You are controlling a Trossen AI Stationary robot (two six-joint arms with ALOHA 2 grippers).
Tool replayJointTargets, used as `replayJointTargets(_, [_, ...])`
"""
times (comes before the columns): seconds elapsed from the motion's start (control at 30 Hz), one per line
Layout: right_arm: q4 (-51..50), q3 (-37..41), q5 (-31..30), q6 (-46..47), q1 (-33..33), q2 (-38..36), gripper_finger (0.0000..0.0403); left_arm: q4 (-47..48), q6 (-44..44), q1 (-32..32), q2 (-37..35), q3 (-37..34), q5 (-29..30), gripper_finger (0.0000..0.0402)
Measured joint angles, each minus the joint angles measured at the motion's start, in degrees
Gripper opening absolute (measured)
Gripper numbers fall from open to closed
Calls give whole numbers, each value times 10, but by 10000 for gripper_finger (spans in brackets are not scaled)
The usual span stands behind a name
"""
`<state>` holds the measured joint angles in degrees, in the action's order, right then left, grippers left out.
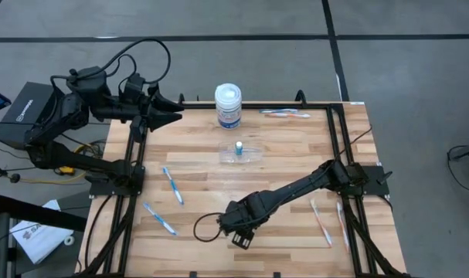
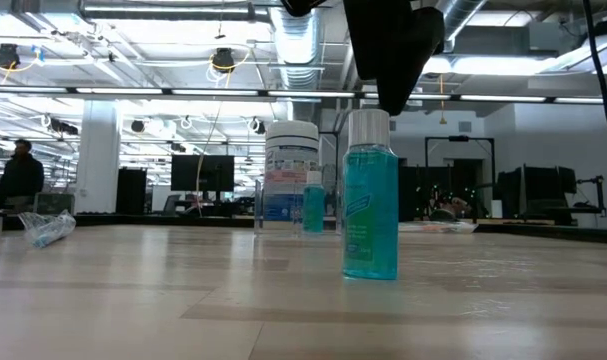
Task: Pick & Place toothbrushing station
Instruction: Put the mouthwash into the transparent organizer
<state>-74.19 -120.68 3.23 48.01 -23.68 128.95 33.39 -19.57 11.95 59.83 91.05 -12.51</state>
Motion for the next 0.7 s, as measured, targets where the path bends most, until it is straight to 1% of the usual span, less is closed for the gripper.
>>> replayJointTargets(0.7, [22,0,0,-4,7,9,218,0,0,0,0,0,-1,144])
